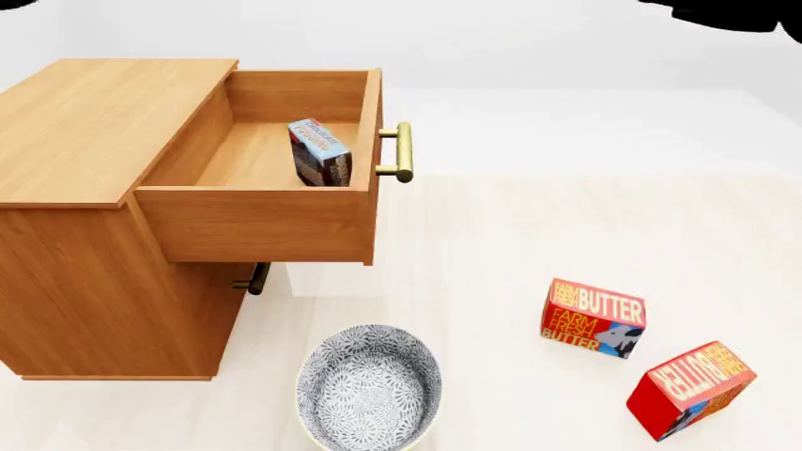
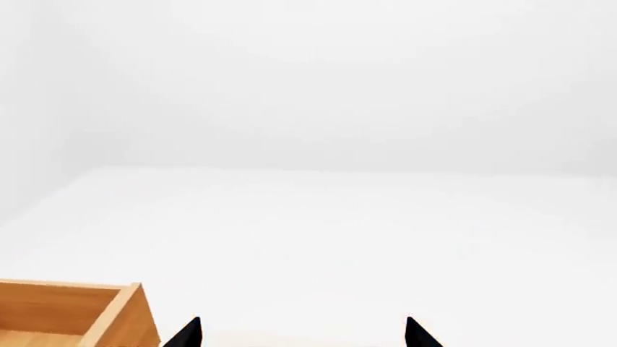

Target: Put the chocolate pudding in the top drawer of the cabinet and close it.

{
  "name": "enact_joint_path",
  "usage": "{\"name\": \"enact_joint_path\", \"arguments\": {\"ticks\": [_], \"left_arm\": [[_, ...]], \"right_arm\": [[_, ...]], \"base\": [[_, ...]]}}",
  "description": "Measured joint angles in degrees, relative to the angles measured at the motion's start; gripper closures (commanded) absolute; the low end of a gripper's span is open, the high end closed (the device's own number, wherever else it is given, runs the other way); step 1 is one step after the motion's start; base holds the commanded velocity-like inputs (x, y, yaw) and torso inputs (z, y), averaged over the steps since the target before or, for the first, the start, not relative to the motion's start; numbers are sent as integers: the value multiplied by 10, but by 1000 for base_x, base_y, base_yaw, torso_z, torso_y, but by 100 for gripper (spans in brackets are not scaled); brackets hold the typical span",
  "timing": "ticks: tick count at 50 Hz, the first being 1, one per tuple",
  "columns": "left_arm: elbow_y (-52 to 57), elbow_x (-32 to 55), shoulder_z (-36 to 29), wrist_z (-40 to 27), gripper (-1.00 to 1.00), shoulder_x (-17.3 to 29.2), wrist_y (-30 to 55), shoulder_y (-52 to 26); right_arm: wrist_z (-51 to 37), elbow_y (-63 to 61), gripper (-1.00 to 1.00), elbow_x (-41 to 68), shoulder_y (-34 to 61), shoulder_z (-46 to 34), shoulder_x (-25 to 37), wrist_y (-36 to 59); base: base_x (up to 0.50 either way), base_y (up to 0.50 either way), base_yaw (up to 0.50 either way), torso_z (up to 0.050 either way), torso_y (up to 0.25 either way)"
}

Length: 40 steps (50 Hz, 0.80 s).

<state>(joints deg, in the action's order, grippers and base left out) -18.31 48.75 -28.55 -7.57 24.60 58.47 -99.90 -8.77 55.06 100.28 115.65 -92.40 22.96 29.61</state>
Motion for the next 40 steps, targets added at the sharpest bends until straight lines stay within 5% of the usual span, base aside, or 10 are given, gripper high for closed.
{"name": "enact_joint_path", "arguments": {"ticks": [17, 40], "left_arm": [[10, 17, -8, 0, -100, -57, -15, 28], [99, 66, -22, -36, -100, -111, 5, 104]], "right_arm": [[-89, -146, -100, 11, 8, 10, 129, 10], [-172, -235, -100, 18, 1, 16, 221, 13]], "base": [[0, 0, 0, 0, 0], [0, 0, 0, 0, 0]]}}
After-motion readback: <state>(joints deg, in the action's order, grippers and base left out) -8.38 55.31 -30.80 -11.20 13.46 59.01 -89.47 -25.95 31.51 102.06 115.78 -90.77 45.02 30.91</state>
